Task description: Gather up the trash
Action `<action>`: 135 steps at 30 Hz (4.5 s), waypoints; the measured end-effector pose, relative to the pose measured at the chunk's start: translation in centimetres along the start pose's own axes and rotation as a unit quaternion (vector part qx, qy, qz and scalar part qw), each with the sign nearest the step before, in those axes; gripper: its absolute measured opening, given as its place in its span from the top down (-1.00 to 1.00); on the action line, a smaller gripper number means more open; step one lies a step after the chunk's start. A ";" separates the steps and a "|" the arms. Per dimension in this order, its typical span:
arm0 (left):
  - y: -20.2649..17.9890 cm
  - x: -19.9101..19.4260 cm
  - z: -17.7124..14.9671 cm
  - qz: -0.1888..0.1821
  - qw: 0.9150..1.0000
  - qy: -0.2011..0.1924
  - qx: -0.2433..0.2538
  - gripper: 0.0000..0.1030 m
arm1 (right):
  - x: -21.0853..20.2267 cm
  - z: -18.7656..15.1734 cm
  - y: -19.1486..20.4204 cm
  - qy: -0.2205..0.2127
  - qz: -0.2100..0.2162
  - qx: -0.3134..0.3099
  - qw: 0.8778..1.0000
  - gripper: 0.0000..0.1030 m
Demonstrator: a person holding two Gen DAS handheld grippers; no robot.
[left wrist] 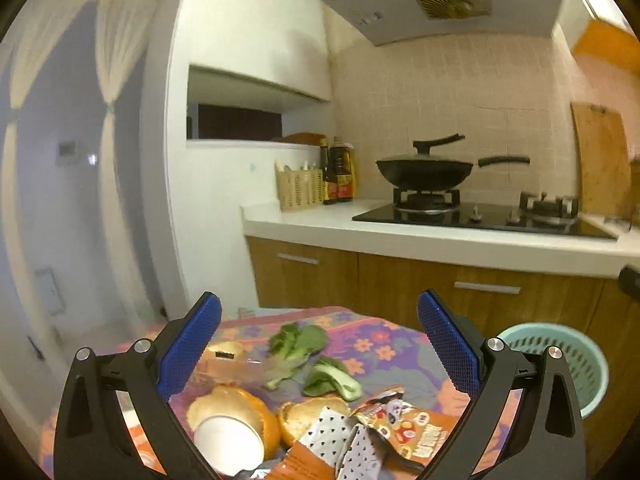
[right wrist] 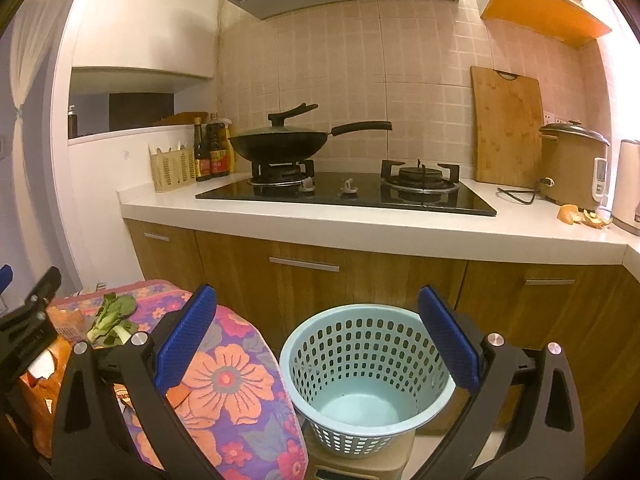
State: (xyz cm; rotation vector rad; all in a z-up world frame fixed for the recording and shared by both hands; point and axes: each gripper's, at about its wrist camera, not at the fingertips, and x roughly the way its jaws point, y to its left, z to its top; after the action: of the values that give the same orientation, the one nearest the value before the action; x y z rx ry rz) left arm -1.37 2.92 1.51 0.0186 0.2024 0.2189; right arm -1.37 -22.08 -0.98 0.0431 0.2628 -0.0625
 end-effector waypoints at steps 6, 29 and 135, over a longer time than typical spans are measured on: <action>1.5 0.5 0.2 -0.008 0.999 0.013 -0.033 -0.85 | 0.1 -0.1 0.1 0.004 0.001 0.001 1.000 -0.87; 0.9 0.6 -0.1 -0.011 1.000 0.021 -0.019 -0.85 | 0.3 -0.1 0.3 0.000 -0.009 -0.009 1.000 -0.87; 6.8 -5.6 -8.4 -0.135 0.952 0.216 -0.171 1.00 | 7.2 -8.4 11.8 0.195 0.379 -0.191 0.884 1.00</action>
State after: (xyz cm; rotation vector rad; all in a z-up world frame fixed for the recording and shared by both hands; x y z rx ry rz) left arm -9.91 8.32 -5.34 -0.4029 0.5981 -0.0223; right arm 4.17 -10.32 -10.59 -0.2402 0.6421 0.7908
